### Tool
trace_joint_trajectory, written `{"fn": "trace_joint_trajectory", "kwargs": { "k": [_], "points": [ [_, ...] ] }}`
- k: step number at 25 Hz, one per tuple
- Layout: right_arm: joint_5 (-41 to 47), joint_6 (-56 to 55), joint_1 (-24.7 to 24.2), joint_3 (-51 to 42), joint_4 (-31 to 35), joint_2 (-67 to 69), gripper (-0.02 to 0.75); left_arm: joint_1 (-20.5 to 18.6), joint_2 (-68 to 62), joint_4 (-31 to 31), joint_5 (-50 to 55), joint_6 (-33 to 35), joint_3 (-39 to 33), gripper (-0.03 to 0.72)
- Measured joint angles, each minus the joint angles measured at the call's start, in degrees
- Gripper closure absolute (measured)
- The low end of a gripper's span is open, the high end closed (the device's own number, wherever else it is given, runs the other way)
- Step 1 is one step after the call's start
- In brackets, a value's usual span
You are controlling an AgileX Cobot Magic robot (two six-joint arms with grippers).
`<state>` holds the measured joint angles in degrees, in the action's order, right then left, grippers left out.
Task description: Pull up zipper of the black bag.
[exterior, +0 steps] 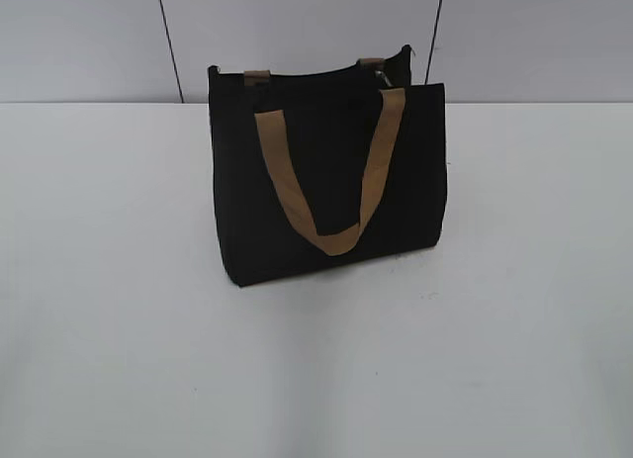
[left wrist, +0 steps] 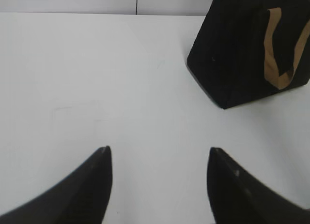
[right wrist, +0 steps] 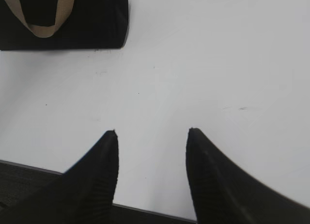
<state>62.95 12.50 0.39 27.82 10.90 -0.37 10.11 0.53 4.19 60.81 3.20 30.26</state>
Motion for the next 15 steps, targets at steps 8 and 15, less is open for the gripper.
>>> {"fn": "trace_joint_trajectory", "kwargs": {
  "k": [8,15],
  "points": [
    [0.0,0.0,0.0,0.0,0.2,0.0,0.376,-6.1,0.0,0.0,0.0,0.0,0.0,0.221],
    [0.0,-0.1,0.0,0.0,0.2,0.0,0.376,-6.4,0.0,0.1,0.0,0.0,0.0,0.221]
  ]
}}
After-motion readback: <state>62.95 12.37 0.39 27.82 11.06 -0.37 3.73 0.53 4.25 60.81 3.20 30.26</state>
